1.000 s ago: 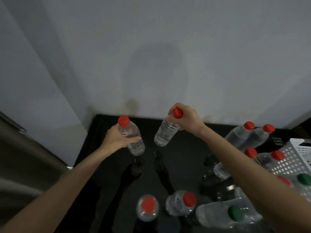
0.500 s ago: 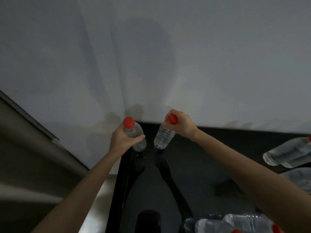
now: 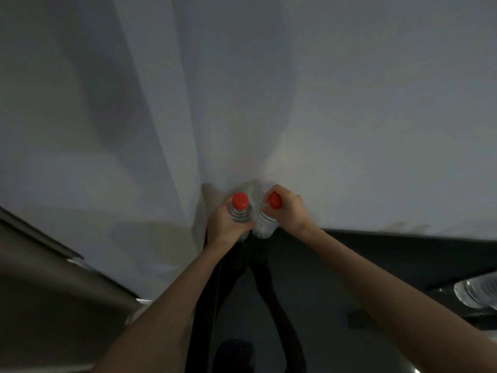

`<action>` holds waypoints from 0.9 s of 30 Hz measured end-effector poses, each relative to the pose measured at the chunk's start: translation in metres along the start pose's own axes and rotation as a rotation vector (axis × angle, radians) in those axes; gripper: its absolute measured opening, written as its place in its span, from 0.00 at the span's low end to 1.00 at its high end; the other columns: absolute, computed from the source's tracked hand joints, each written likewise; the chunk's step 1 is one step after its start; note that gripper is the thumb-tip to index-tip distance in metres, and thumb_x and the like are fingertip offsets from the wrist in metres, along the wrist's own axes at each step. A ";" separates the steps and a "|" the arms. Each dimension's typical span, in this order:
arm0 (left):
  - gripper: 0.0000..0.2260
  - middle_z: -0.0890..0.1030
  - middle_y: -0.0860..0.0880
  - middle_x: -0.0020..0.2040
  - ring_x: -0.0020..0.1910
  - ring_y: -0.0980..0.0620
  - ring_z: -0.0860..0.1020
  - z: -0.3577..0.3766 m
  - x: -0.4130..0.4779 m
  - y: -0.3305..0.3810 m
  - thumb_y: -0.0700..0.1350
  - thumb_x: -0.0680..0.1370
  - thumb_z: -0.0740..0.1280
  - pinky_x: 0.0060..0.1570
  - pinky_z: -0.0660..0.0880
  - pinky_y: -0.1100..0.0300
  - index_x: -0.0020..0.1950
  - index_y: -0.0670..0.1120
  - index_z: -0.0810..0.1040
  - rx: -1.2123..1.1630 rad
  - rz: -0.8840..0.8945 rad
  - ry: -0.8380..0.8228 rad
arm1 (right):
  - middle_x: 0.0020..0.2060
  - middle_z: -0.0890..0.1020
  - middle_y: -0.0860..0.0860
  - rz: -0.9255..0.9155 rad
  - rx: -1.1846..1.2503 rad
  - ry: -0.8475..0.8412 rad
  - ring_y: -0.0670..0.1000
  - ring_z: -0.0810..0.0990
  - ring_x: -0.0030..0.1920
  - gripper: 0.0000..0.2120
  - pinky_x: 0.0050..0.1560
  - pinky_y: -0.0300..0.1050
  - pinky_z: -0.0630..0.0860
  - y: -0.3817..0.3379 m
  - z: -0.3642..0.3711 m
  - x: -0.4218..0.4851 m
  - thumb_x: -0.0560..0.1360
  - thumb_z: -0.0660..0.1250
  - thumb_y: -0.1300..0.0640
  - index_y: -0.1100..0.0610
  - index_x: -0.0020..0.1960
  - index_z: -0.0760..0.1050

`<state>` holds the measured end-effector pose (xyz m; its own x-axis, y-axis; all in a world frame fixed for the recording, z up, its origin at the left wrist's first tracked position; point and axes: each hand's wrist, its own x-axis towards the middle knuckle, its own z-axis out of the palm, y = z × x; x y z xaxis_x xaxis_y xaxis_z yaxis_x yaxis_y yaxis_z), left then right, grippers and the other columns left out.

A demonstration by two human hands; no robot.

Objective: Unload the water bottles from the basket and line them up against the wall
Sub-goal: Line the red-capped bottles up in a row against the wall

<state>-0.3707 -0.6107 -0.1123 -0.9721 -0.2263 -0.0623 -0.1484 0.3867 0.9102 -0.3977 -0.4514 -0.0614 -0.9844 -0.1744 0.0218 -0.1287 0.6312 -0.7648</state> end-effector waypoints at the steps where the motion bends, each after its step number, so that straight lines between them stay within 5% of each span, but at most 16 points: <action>1: 0.22 0.80 0.57 0.44 0.44 0.58 0.78 0.002 0.007 0.001 0.44 0.64 0.80 0.37 0.68 0.74 0.55 0.50 0.78 -0.004 -0.002 0.007 | 0.45 0.82 0.58 -0.008 0.001 0.014 0.57 0.79 0.47 0.09 0.49 0.52 0.76 0.002 0.001 0.004 0.69 0.72 0.66 0.63 0.48 0.76; 4: 0.21 0.81 0.56 0.44 0.46 0.55 0.80 0.008 0.025 -0.003 0.44 0.63 0.80 0.40 0.70 0.69 0.51 0.52 0.76 -0.019 -0.015 0.036 | 0.45 0.82 0.57 -0.022 -0.008 0.038 0.55 0.79 0.46 0.12 0.47 0.49 0.76 0.006 0.006 0.014 0.68 0.74 0.64 0.63 0.50 0.77; 7: 0.21 0.82 0.54 0.45 0.49 0.51 0.82 0.013 0.034 -0.014 0.43 0.63 0.81 0.46 0.72 0.64 0.50 0.52 0.76 -0.065 -0.027 0.048 | 0.46 0.82 0.52 -0.049 0.014 0.071 0.50 0.78 0.45 0.14 0.42 0.35 0.71 0.007 0.010 0.020 0.69 0.74 0.62 0.60 0.54 0.76; 11: 0.24 0.82 0.52 0.49 0.50 0.53 0.81 0.016 0.031 -0.022 0.43 0.63 0.81 0.48 0.75 0.64 0.55 0.48 0.76 -0.094 0.019 0.098 | 0.51 0.79 0.48 -0.092 0.025 0.073 0.47 0.77 0.48 0.19 0.44 0.23 0.69 0.007 0.013 0.023 0.70 0.73 0.62 0.56 0.60 0.75; 14: 0.28 0.79 0.48 0.54 0.53 0.49 0.79 0.016 0.023 -0.032 0.42 0.64 0.81 0.52 0.76 0.63 0.61 0.43 0.74 -0.087 0.077 0.125 | 0.57 0.76 0.54 -0.135 -0.030 0.097 0.50 0.75 0.53 0.22 0.51 0.31 0.70 0.011 0.015 0.020 0.70 0.73 0.61 0.56 0.62 0.73; 18: 0.29 0.75 0.57 0.55 0.56 0.53 0.77 0.020 0.005 -0.032 0.40 0.67 0.78 0.57 0.76 0.60 0.66 0.45 0.73 -0.114 0.090 0.173 | 0.61 0.67 0.56 -0.113 -0.092 0.062 0.55 0.71 0.59 0.32 0.60 0.46 0.74 0.013 0.021 0.013 0.70 0.74 0.60 0.51 0.70 0.64; 20: 0.30 0.78 0.52 0.57 0.58 0.52 0.78 0.025 0.004 -0.033 0.40 0.68 0.77 0.59 0.76 0.54 0.68 0.48 0.72 -0.154 0.081 0.191 | 0.61 0.65 0.57 -0.061 -0.099 0.043 0.59 0.70 0.60 0.34 0.60 0.52 0.75 0.013 0.025 0.012 0.70 0.73 0.61 0.51 0.71 0.61; 27: 0.33 0.78 0.46 0.64 0.63 0.49 0.77 0.017 0.013 -0.042 0.37 0.70 0.76 0.63 0.74 0.51 0.72 0.49 0.68 -0.227 -0.007 0.084 | 0.63 0.62 0.58 0.012 -0.107 0.141 0.58 0.67 0.61 0.33 0.55 0.44 0.71 0.012 0.042 0.015 0.71 0.73 0.61 0.51 0.70 0.59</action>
<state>-0.3798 -0.6145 -0.1578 -0.9514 -0.3050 -0.0430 -0.1007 0.1760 0.9792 -0.4085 -0.4784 -0.0969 -0.9920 -0.0634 0.1091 -0.1216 0.7109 -0.6927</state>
